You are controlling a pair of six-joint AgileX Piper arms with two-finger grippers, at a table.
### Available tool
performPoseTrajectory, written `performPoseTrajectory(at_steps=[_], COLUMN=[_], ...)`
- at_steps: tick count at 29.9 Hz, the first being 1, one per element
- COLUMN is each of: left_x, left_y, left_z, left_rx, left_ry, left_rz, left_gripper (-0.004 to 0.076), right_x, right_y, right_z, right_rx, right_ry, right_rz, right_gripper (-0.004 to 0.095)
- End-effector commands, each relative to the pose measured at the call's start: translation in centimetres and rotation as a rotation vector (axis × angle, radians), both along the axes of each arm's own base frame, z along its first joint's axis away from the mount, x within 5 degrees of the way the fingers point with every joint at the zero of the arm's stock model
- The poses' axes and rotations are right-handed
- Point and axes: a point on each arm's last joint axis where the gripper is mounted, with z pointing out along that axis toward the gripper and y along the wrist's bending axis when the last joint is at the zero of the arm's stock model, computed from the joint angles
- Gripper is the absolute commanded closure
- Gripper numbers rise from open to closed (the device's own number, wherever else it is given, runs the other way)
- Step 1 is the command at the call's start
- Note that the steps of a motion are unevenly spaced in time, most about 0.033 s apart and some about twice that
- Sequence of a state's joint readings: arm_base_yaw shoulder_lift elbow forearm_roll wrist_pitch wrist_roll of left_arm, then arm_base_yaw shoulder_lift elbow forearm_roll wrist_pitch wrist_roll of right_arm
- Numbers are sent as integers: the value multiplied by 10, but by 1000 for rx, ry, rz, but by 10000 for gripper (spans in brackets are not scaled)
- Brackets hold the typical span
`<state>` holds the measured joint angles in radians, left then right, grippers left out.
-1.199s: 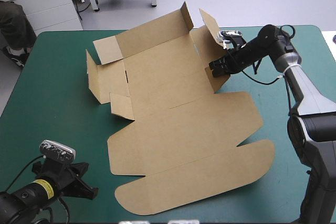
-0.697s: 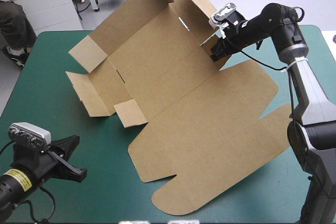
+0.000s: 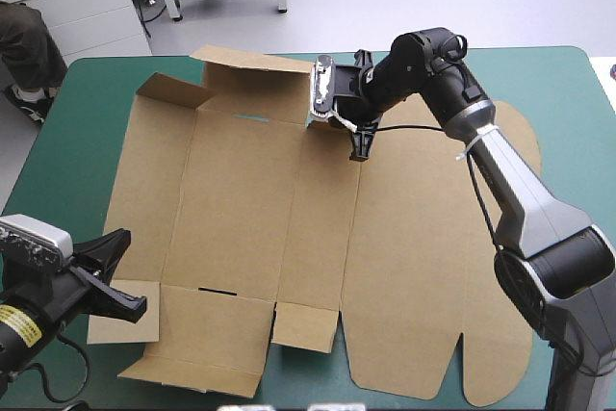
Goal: Fold the box
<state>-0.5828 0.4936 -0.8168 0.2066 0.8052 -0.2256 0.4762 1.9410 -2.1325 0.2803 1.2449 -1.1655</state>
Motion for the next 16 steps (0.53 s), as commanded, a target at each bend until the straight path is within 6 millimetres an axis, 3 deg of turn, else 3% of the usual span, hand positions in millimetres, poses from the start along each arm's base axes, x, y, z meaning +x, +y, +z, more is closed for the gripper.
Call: performPoseTrajectory(at_steps=[1,12,16], left_x=[1,1,1], left_y=[0,0,0], left_z=[18,18,18], left_rx=[-32,-27,-27], left_ry=[-119,-123,-123], left_rz=[-9,-6,-6], left_gripper=[734,734,734], right_x=[-9,11,15], right_y=[1,17,16], right_z=[20,-15,-17], right_rx=[57,78,66], right_ry=[-54,34,12], right_rz=[68,75,63], right_gripper=[928,913,747])
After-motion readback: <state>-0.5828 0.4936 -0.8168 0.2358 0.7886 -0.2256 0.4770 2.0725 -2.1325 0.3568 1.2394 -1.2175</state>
